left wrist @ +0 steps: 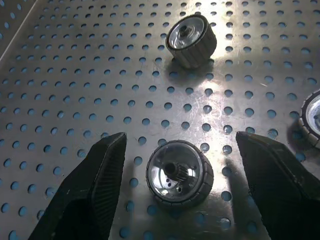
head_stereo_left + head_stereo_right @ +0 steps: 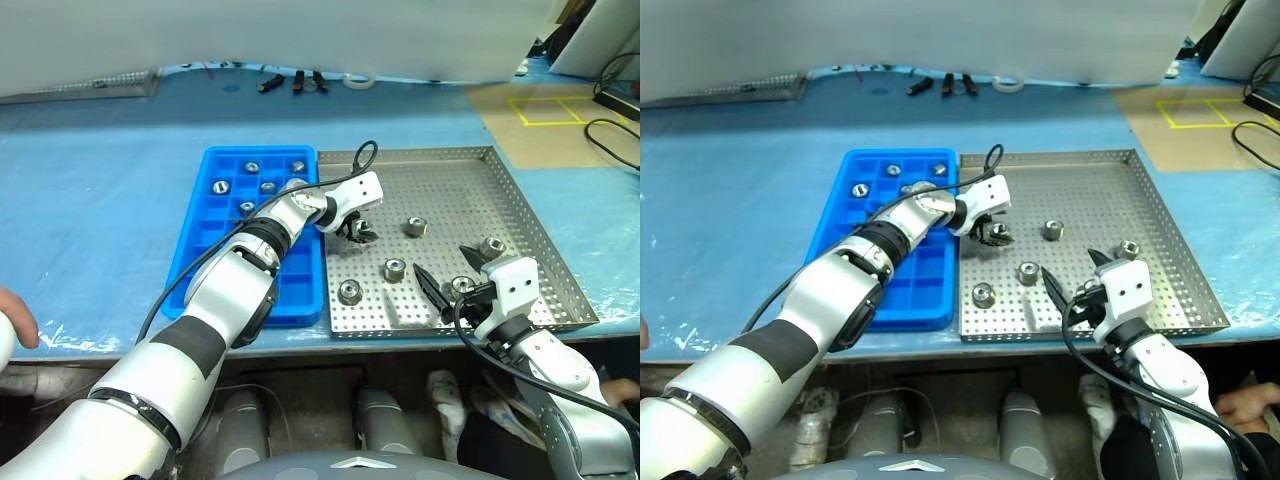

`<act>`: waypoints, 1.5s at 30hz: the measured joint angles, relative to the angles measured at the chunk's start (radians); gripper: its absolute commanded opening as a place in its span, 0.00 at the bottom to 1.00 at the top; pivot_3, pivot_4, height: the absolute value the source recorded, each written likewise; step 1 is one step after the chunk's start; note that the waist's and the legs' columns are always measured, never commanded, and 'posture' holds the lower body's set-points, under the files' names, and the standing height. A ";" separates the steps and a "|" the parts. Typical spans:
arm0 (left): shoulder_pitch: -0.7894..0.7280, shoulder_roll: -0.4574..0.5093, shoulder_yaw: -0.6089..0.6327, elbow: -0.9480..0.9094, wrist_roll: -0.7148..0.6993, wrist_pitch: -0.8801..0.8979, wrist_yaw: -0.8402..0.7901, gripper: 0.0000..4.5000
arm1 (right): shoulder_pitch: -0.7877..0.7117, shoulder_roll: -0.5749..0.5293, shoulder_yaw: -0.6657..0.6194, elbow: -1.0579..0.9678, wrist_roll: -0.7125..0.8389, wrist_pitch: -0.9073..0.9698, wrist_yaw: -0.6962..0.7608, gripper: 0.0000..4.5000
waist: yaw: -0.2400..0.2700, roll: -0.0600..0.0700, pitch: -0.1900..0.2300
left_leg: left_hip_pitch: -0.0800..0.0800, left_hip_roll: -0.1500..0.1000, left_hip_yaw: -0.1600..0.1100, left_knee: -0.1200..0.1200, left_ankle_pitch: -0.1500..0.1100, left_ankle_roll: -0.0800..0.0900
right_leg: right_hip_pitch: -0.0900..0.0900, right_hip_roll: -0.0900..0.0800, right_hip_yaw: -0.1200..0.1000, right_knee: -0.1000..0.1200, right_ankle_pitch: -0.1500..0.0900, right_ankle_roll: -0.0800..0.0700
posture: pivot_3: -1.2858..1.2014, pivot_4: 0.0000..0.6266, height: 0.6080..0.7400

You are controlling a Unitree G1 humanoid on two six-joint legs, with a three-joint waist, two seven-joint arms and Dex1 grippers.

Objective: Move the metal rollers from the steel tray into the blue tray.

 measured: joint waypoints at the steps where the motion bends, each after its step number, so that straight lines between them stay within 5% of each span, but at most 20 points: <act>1: 0.000 -0.002 -0.007 0.000 0.015 0.004 0.004 0.82 | 0.005 0.004 0.000 -0.003 -0.002 0.000 -0.007 1.00 | -0.004 0.000 0.000 | 0.000 0.000 0.000 0.000 0.000 0.000 | 0.000 0.000 0.000 -0.001 0.000 0.000 | 0.26 0.24 1.00; 10: 0.017 -0.004 -0.016 -0.002 0.083 0.021 0.034 0.82 | 0.009 0.013 0.000 -0.006 -0.027 0.001 -0.030 1.00 | -0.031 0.000 0.000 | -0.002 0.000 0.000 0.000 -0.004 0.005 | 0.004 0.000 -0.002 -0.010 0.001 0.000 | 0.26 0.24 1.00; 17: 0.032 0.000 -0.010 -0.004 0.094 0.031 0.058 0.42 | 0.012 0.019 -0.007 -0.006 -0.040 -0.004 -0.031 1.00 | -0.043 0.000 0.000 | 0.004 -0.001 0.000 0.000 -0.004 0.004 | 0.012 -0.001 -0.002 -0.011 0.001 0.000 | 0.27 0.24 1.00; 28: 0.047 0.037 0.012 -0.023 0.089 0.012 0.015 0.41 | -0.026 0.018 -0.006 0.002 -0.039 -0.004 0.000 1.00 | -0.072 0.000 0.000 | 0.004 -0.001 -0.001 0.000 -0.004 0.005 | 0.013 -0.002 -0.003 -0.012 0.001 0.000 | 0.29 0.24 1.00; 33: 0.061 0.069 0.113 -0.031 -0.023 -0.046 -0.251 0.41 | -0.047 -0.021 -0.002 0.002 0.035 0.042 0.082 1.00 | -0.072 0.000 0.000 | 0.001 -0.001 -0.001 -0.001 -0.005 0.006 | 0.011 -0.002 -0.004 -0.013 0.001 0.000 | 0.32 0.24 1.00; 38: 0.108 0.172 0.189 -0.203 -0.164 -0.072 -0.585 0.41 | -0.151 -0.083 0.009 0.002 0.104 0.093 0.160 1.00 | -0.059 0.000 0.000 | 0.003 -0.001 0.000 -0.001 -0.005 0.006 | 0.011 -0.003 -0.004 -0.012 0.001 -0.001 | 0.36 0.24 1.00; 45: 0.355 0.333 0.215 -0.631 -0.272 0.063 -0.629 0.41 | -0.340 -0.119 0.091 0.112 0.137 0.113 0.275 1.00 | 0.014 0.002 0.001 | 0.004 0.001 0.000 -0.002 -0.004 0.006 | 0.012 -0.003 -0.004 -0.010 0.001 -0.002 | 0.46 0.24 1.00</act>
